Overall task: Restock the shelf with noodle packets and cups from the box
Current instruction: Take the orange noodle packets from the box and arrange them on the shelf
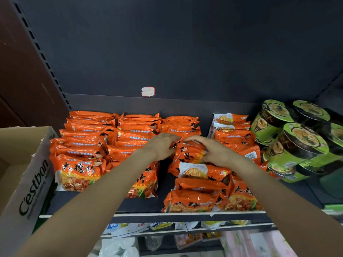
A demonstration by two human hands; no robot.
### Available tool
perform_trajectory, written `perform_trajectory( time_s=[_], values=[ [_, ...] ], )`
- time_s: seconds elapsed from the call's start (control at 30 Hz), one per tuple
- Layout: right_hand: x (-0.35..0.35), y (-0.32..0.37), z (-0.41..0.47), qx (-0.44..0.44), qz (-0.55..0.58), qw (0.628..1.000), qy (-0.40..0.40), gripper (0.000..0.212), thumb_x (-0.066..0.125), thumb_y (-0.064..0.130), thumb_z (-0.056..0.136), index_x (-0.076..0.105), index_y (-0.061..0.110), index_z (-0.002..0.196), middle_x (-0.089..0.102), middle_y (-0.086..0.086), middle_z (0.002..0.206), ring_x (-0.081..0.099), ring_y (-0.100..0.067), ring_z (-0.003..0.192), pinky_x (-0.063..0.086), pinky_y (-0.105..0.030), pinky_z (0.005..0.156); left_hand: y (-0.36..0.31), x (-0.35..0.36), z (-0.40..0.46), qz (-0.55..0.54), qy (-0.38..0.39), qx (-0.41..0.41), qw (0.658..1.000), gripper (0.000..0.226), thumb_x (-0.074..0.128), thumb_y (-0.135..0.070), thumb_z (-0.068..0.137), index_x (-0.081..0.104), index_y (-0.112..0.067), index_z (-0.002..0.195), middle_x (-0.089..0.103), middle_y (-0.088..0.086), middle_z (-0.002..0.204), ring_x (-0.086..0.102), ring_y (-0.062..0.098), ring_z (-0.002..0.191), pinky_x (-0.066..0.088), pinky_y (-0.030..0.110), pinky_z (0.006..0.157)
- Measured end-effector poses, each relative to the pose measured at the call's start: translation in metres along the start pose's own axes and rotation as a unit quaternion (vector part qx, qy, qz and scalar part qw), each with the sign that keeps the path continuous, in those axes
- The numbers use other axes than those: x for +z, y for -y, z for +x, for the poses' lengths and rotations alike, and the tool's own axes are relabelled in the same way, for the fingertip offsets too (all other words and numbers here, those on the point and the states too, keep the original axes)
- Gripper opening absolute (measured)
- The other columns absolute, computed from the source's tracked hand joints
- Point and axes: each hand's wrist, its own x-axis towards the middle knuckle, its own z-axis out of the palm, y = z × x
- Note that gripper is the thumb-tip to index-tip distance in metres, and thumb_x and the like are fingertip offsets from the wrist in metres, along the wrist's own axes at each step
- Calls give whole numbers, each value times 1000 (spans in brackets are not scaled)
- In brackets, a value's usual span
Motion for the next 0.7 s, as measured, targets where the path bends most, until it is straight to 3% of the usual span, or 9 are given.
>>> perform_trajectory(
  time_s=[0.17, 0.23, 0.33, 0.4, 0.53, 0.7],
  values=[
    [4, 2, 9, 20, 10, 998, -52, 84, 64, -7, 81, 30, 42, 140, 49, 2, 135, 52, -16, 118, 50, -28, 86, 5, 1, -1, -66, 0, 11, 998, 52, 56, -29, 92, 41, -18, 141, 43, 3, 145, 37, 22, 134, 31, 37, 110],
    [7, 3, 12, 23, 4, 998, -59, 83, 64, -6, 81, 29, 38, 142, 48, 1, 136, 51, -17, 120, 49, -29, 91, 5, 2, -2, -111, -17, 6, 994, 46, 59, -30, 91, 50, -16, 134, 51, 4, 138, 44, 22, 128, 36, 37, 107],
    [9, -1, 18, 41, -68, 995, -59, 70, 71, 5, 78, 41, 23, 138, 53, -4, 132, 52, -21, 120, 44, -32, 98, 4, 3, 1, -152, -58, -22, 986, 34, 59, -25, 92, 59, -13, 124, 60, 8, 126, 54, 25, 117, 44, 37, 99],
    [7, -3, 22, 65, -117, 989, -57, 56, 73, 14, 77, 52, 19, 128, 61, -5, 121, 57, -24, 111, 47, -37, 94, 2, 2, 2, -158, -92, -31, 983, 30, 59, -24, 92, 62, -12, 119, 64, 9, 116, 58, 26, 108, 47, 37, 93],
    [3, -3, 20, 52, -78, 994, -53, 49, 74, 17, 79, 57, 21, 124, 65, 1, 115, 59, -19, 106, 48, -36, 91, 1, -2, -1, -221, -130, -17, 966, 20, 63, -21, 90, 64, -8, 105, 62, 2, 86, 58, 20, 80, 44, 28, 70],
    [7, -7, 11, 20, 11, 995, -94, 43, 73, 10, 79, 60, 21, 118, 65, 5, 111, 59, -13, 106, 46, -26, 88, 1, -9, -12, -255, -45, 24, 966, 26, 65, -20, 88, 51, -14, 109, 60, 4, 112, 53, 14, 103, 43, 35, 91]
  ],
)
